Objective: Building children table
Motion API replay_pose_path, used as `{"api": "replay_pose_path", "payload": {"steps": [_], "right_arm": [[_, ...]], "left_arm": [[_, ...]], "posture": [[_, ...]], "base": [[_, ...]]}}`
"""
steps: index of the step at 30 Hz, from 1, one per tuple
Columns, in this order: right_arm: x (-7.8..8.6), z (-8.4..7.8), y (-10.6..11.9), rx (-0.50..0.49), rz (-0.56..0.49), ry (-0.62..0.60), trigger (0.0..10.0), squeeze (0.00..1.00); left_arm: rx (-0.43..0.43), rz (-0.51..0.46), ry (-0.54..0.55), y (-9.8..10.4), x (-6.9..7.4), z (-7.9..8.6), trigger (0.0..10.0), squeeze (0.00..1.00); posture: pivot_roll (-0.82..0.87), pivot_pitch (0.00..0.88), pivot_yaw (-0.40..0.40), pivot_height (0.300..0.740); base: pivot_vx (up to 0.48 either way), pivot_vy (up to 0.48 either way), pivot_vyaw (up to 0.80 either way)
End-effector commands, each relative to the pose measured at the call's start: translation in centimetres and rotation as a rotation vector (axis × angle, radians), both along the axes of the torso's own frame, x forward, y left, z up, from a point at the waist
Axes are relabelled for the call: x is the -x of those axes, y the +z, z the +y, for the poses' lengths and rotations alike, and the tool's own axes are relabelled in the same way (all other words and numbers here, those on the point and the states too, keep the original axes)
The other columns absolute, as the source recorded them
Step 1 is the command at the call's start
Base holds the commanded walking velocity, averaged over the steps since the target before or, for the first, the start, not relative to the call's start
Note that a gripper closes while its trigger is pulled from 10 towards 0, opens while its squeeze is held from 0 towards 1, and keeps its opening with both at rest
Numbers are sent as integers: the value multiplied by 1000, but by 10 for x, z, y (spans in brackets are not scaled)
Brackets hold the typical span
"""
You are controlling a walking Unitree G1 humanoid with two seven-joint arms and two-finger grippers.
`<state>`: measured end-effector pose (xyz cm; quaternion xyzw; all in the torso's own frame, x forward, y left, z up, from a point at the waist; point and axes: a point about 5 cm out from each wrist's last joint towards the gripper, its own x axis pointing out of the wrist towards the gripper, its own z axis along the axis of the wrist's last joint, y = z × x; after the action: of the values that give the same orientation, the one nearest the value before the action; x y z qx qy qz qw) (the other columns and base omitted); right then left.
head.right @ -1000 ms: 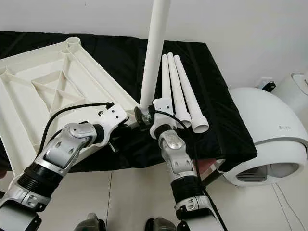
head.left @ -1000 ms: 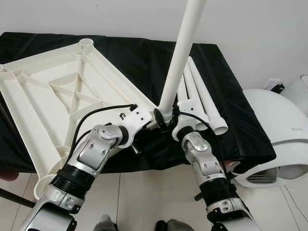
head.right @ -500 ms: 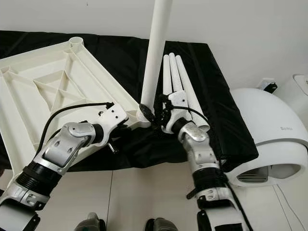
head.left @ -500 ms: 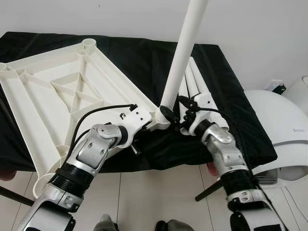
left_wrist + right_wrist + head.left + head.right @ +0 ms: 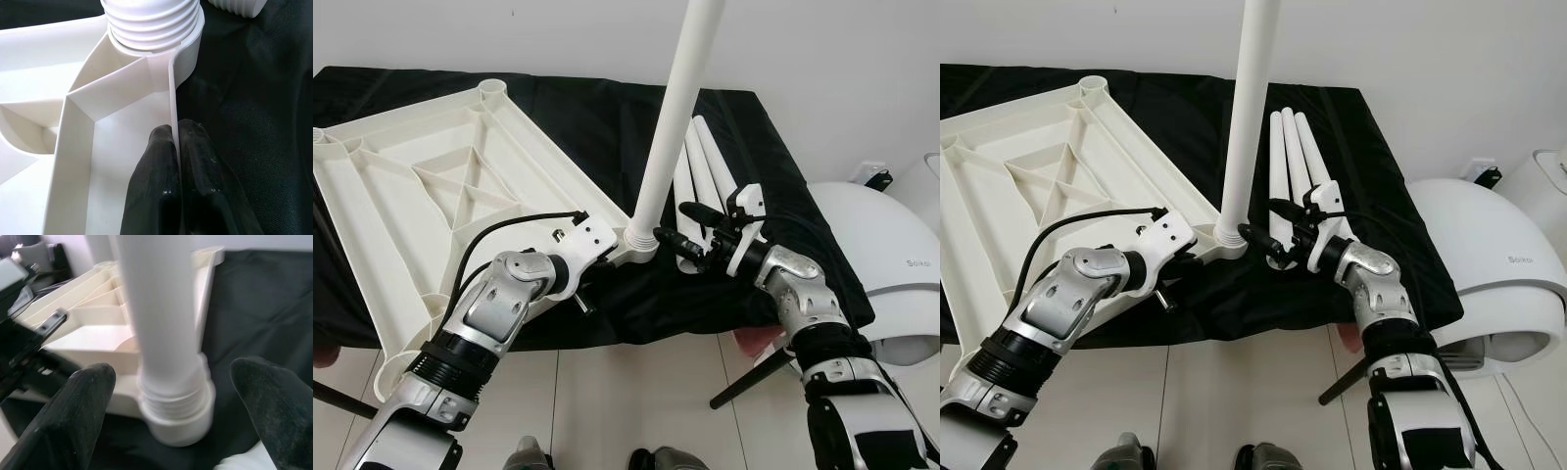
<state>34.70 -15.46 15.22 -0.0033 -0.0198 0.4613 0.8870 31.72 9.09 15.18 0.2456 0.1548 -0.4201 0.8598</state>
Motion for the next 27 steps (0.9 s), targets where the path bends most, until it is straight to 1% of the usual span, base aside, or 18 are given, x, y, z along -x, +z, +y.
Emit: {"api": "replay_pose_path", "payload": {"steps": [1,5,8,13,15,18,20,25,27], "right_arm": [[0,3,-3,8,12,49,10000,0],[0,7,-6,20,23,85,10000,0],[0,12,-9,58,22,126,10000,0],[-3,13,-10,73,19,128,10000,0],[-9,16,-8,96,-3,109,10000,0],[-12,17,-4,94,-15,90,10000,0],[-17,18,2,85,-31,67,10000,0],[-20,19,6,84,-39,55,10000,0],[-24,19,12,85,-56,43,10000,0]], "left_arm": [[-12,-45,-4,9,-3,1,10000,0],[-12,-44,-6,10,-3,2,10000,0],[-11,-45,-8,11,-2,2,10000,0],[-12,-45,-10,11,-2,2,10000,0],[-14,-46,-14,11,-2,1,10000,0],[-14,-46,-17,12,-2,1,10000,0],[-14,-45,-22,12,-1,0,10000,0],[-14,-44,-25,11,-1,-1,10000,0],[-14,-44,-26,11,0,-1,10000,0]], "posture": [[18,57,-43,740],[24,58,-41,740],[27,58,-38,740],[27,58,-37,740],[27,58,-34,740],[29,55,-33,740],[30,52,-34,740],[33,51,-35,740],[35,48,-36,740]], "base": [[0,0,0],[0,0,0],[0,0,0],[0,0,0],[0,0,0],[0,0,0],[0,0,0],[0,0,0],[0,0,0]]}}
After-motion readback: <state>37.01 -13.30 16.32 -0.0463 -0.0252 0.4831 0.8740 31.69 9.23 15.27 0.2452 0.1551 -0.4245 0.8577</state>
